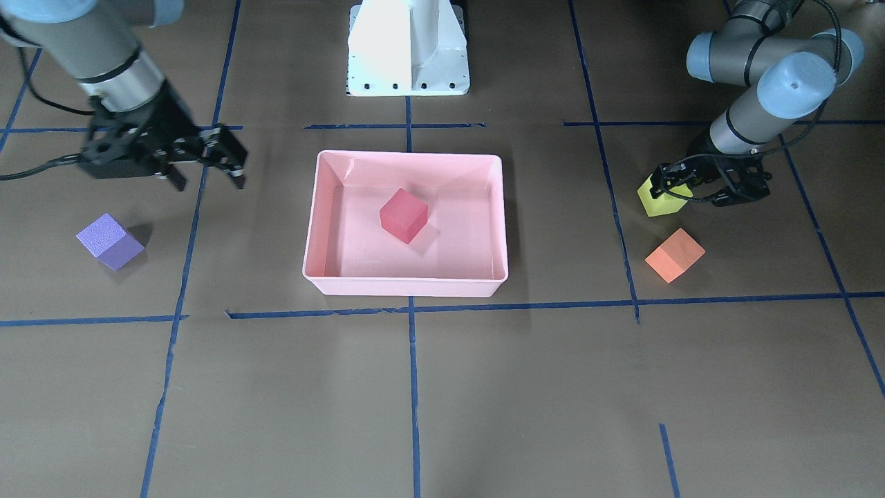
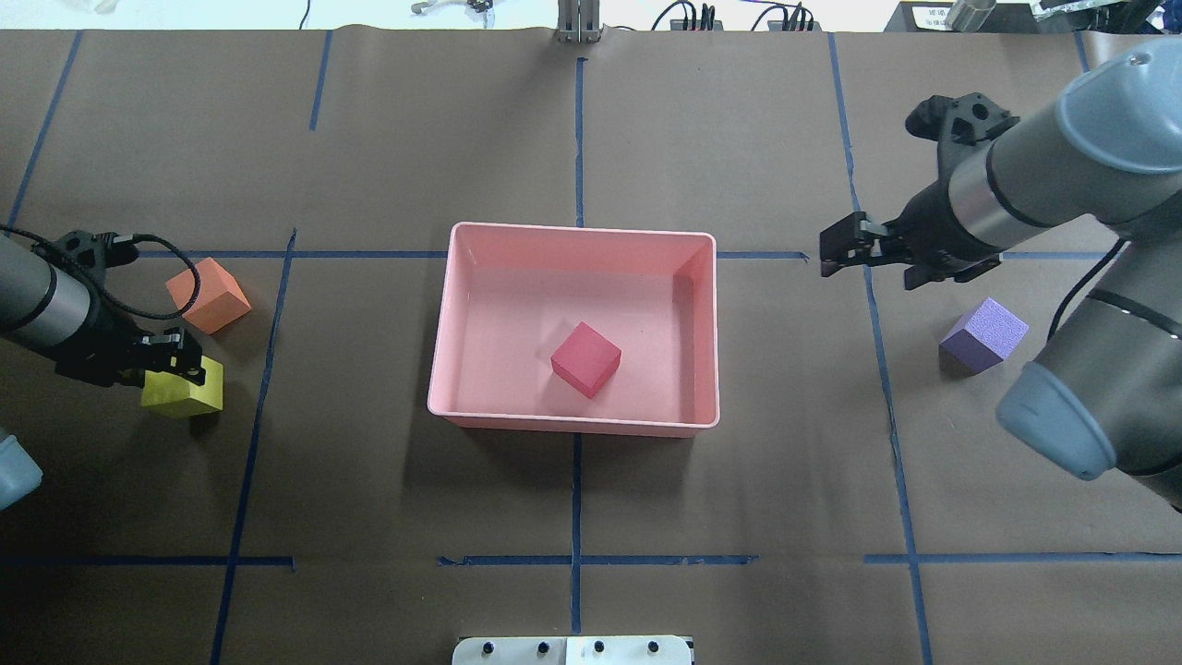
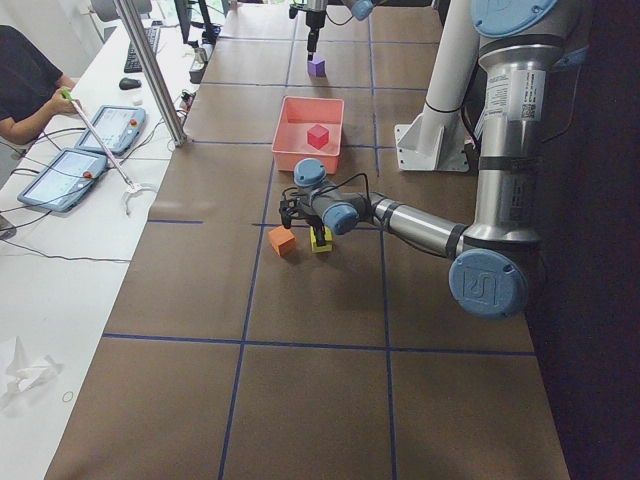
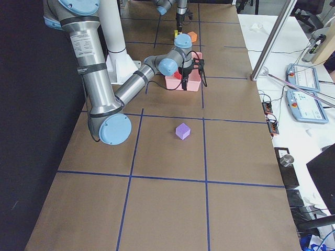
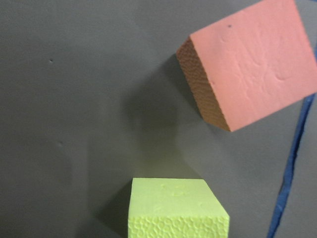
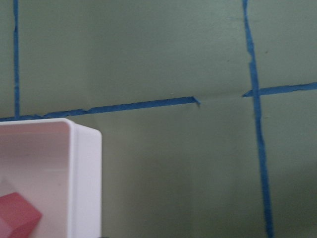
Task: Place blocks into pink bin with both arms
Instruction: 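Grasp the yellow cube with the left gripper and carry it into the bin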
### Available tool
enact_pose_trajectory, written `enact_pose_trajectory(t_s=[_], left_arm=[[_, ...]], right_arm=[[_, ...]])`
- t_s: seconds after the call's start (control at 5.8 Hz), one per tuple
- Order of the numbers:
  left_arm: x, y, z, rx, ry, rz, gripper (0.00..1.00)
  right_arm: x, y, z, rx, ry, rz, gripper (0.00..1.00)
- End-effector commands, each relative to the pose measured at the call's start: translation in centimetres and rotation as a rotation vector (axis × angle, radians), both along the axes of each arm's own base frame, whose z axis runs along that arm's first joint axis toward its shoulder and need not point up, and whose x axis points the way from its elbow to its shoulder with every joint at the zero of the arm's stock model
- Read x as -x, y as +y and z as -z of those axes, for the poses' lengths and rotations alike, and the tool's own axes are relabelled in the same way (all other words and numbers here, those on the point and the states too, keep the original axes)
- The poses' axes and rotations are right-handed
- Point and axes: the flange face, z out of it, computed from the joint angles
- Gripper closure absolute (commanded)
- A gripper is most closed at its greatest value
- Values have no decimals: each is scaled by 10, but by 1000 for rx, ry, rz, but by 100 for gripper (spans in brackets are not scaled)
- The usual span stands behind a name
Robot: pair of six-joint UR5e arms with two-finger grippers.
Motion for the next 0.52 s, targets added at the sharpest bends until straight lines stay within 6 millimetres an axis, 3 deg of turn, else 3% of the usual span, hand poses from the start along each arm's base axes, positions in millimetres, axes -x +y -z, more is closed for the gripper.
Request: enact_pose_trajectory(t_s=[0.0,0.17,0.34], left_arm=[[-26,-27,145,6,180,119,95],[-54,-42,212,73,248,172,95],[-70,-42,252,85,269,172,95]], right_arm=[[-71,-7,-75,-105,114,104,0],[-81,-15,-98,-90,123,122,0],[-83,-11,-133,-127,124,146,0]])
